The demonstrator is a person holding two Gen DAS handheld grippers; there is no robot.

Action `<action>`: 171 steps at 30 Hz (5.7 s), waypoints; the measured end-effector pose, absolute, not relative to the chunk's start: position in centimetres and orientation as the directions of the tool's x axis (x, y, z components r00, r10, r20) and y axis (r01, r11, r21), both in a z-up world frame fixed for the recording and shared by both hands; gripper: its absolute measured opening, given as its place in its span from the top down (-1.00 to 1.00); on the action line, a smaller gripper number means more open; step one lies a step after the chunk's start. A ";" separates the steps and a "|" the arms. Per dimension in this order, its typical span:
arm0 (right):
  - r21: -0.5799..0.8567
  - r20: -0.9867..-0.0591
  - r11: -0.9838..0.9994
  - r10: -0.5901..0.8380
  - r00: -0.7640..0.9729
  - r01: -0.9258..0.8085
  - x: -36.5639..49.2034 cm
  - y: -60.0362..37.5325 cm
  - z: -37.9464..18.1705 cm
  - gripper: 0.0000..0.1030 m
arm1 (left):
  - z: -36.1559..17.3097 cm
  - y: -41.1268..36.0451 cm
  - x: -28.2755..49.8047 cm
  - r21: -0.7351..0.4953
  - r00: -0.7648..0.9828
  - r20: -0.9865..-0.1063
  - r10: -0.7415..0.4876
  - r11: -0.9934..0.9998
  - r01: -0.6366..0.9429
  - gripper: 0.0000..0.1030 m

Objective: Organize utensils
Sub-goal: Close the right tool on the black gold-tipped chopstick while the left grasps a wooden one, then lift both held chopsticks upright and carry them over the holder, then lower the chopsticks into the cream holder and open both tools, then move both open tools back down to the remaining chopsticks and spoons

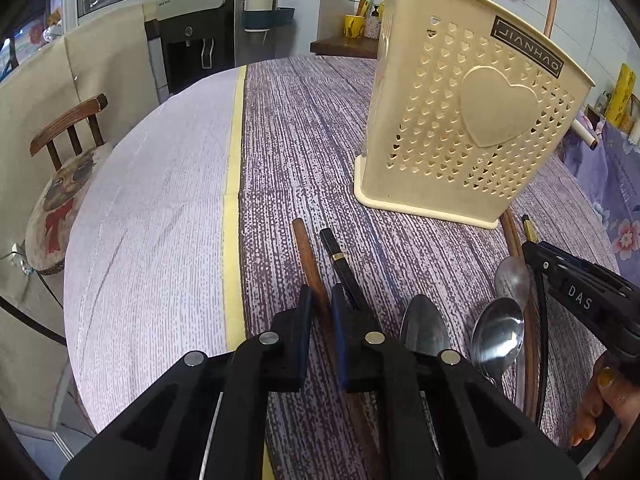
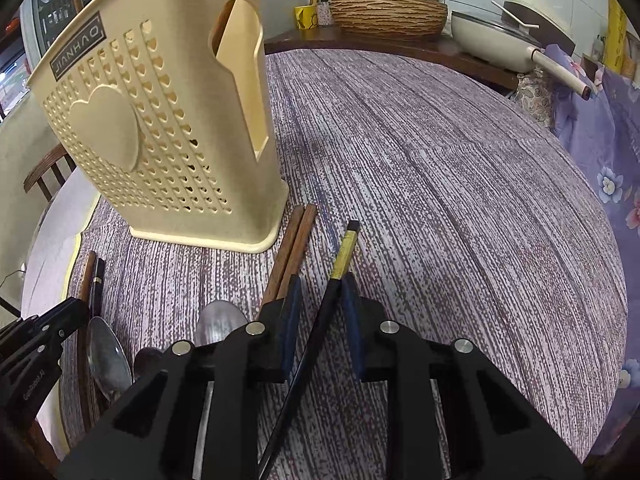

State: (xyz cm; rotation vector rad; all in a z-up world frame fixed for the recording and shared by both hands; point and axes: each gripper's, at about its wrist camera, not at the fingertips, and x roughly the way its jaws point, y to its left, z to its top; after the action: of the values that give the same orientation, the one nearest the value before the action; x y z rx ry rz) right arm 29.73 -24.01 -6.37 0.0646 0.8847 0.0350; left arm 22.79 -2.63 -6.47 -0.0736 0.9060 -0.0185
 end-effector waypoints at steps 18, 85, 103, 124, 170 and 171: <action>0.133 -0.760 0.990 0.078 0.646 0.037 31.4 -24.9 -6.5 0.80 | -6.4 -2.9 24.4 -0.058 0.615 -0.788 -0.032 0.998 -0.023 0.80; 0.272 -0.376 0.929 0.341 0.862 -0.249 18.5 -28.8 8.0 0.84 | 7.2 -0.1 16.4 -0.192 0.845 -0.481 -0.235 0.968 0.160 0.85; 0.222 -0.324 0.926 0.367 0.872 -0.307 19.9 -27.7 11.7 0.84 | 10.2 0.7 17.3 -0.177 0.878 -0.424 -0.220 0.972 0.157 0.86; 0.223 -0.212 0.899 0.421 0.882 -0.376 25.5 -25.8 23.9 0.84 | 22.9 -1.2 22.2 -0.176 0.934 -0.254 -0.252 0.961 0.211 0.86; 0.163 -0.289 0.956 0.283 0.915 -0.244 27.1 -24.5 12.2 0.08 | 10.2 -3.2 24.3 -0.146 0.887 -0.419 -0.195 0.978 0.146 -0.27; 0.156 -0.290 0.957 0.280 0.915 -0.244 26.4 -24.5 12.0 0.04 | 10.1 -3.0 23.8 -0.146 0.887 -0.419 -0.193 0.979 0.144 -0.39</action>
State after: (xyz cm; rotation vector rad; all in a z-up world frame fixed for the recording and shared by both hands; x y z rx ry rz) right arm 26.44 -24.46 12.03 0.1172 0.3156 0.2701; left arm 23.82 -3.05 10.06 -0.1121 0.4466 -0.1757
